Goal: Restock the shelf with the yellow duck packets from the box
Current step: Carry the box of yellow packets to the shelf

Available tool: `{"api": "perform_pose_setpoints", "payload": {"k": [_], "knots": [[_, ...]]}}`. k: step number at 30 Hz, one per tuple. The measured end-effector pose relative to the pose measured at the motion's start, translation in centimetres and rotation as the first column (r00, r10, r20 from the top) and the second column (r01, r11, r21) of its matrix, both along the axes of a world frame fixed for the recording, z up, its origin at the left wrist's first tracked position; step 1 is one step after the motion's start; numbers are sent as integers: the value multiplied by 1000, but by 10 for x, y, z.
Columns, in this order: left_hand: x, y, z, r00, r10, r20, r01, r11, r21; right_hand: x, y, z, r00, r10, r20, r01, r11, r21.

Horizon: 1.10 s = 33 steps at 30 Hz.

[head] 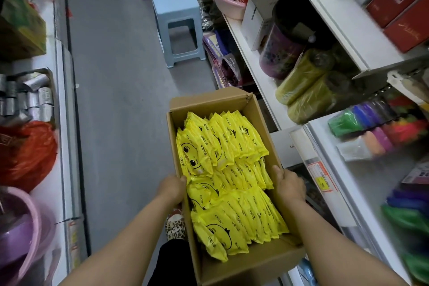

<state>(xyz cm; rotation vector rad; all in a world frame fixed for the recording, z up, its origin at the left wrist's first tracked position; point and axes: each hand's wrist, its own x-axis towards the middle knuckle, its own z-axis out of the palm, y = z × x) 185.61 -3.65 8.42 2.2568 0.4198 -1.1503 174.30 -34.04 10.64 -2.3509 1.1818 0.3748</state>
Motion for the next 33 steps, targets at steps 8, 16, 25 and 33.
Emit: {"api": "perform_pose_setpoints", "payload": {"k": [8, 16, 25, 33], "knots": [[-62, -7, 20, 972, 170, -160, -184, 980, -75, -24, -5, 9, 997, 33, -67, -33, 999, 1], [-64, 0, -3, 969, 168, -180, -179, 982, -52, -28, -8, 5, 998, 21, -54, -19, 999, 40], [-64, 3, 13, 958, 185, -220, -220, 965, -144, -28, 1, -2, 996, -57, -62, 58, 998, 2], [-22, 33, 28, 986, -9, -166, -19, 987, -162, -36, 40, 5, 966, -256, -27, 252, 962, -102]]}}
